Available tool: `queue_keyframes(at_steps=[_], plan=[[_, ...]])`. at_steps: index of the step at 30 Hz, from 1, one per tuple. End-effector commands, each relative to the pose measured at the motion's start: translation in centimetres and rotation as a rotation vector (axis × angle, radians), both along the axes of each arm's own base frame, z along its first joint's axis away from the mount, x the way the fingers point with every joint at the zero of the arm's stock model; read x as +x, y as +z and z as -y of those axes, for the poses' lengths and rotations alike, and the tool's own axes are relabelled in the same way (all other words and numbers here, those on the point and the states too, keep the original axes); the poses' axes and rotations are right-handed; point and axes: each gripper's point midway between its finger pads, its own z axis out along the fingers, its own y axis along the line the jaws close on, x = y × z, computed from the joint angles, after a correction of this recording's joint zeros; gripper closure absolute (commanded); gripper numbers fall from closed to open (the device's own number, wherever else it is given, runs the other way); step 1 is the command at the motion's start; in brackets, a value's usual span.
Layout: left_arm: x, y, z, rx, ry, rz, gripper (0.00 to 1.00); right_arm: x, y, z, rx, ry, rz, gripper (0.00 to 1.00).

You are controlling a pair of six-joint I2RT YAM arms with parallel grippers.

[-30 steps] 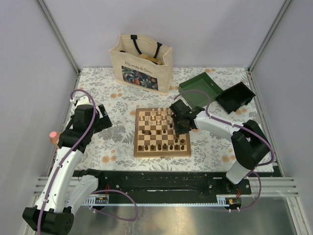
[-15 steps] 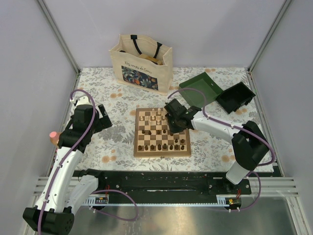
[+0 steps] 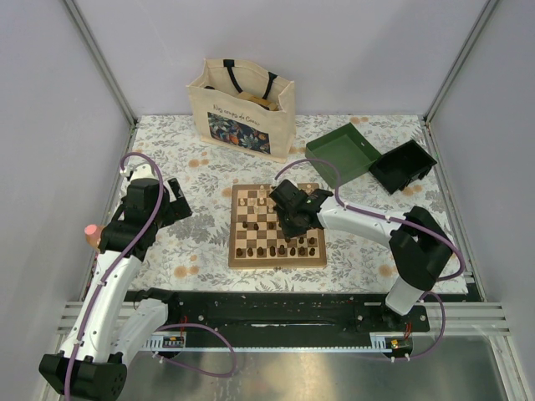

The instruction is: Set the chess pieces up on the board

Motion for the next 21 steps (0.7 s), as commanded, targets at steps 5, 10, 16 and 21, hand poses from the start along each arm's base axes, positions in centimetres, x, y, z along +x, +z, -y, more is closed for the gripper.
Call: queue_keyframes(at_steps=[5, 10, 16, 21], plan=[[0.68, 0.85, 0.1, -0.009, -0.006, 0.052, 0.01, 0.17, 0.44, 1.12, -0.038, -0.025, 0.034, 0.76], [0.7, 0.87, 0.16, -0.011, -0.008, 0.053, 0.01, -0.08, -0.03, 1.21, -0.045, -0.02, 0.021, 0.76], [0.69, 0.81, 0.13, -0.01, -0.007, 0.051, 0.01, -0.2, -0.38, 1.23, -0.05, -0.018, 0.012, 0.76], [0.7, 0.77, 0.1, -0.008, -0.007, 0.049, 0.01, -0.11, -0.14, 1.07, -0.044, -0.011, 0.016, 0.68]])
